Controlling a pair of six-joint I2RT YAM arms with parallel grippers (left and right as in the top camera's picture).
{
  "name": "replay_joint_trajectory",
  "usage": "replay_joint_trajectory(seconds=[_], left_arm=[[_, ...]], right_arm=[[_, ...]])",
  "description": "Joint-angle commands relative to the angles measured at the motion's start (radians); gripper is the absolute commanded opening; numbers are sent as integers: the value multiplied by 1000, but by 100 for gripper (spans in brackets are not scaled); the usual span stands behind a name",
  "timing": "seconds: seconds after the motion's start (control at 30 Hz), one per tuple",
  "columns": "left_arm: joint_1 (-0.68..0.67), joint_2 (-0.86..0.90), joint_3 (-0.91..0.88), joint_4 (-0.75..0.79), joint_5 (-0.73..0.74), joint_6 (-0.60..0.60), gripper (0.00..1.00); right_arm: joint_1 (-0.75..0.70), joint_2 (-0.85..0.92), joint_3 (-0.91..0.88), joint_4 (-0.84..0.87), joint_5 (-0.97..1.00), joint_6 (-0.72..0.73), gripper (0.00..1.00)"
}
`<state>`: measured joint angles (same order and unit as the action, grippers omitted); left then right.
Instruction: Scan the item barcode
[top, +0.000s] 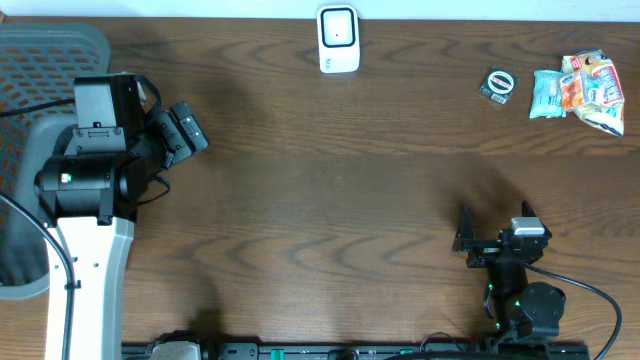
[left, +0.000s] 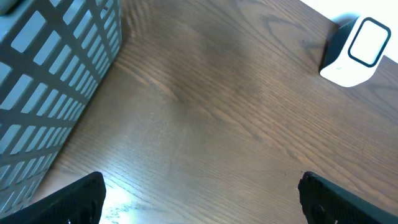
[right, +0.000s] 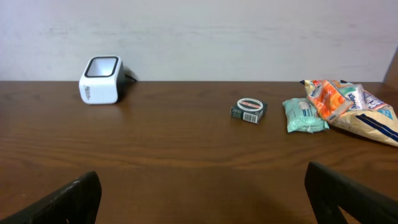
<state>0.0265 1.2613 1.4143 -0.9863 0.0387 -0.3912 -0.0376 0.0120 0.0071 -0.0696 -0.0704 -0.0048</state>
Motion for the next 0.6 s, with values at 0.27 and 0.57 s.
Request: replay_joint_trajectory(seconds=[0.27, 0.57], left_arm=[[6, -1, 9, -1, -10, 13, 98], [6, -1, 9, -1, -9, 13, 98]], right_arm=[[11, -7, -1, -10, 12, 27, 99], [41, -7, -1, -9, 12, 43, 99]])
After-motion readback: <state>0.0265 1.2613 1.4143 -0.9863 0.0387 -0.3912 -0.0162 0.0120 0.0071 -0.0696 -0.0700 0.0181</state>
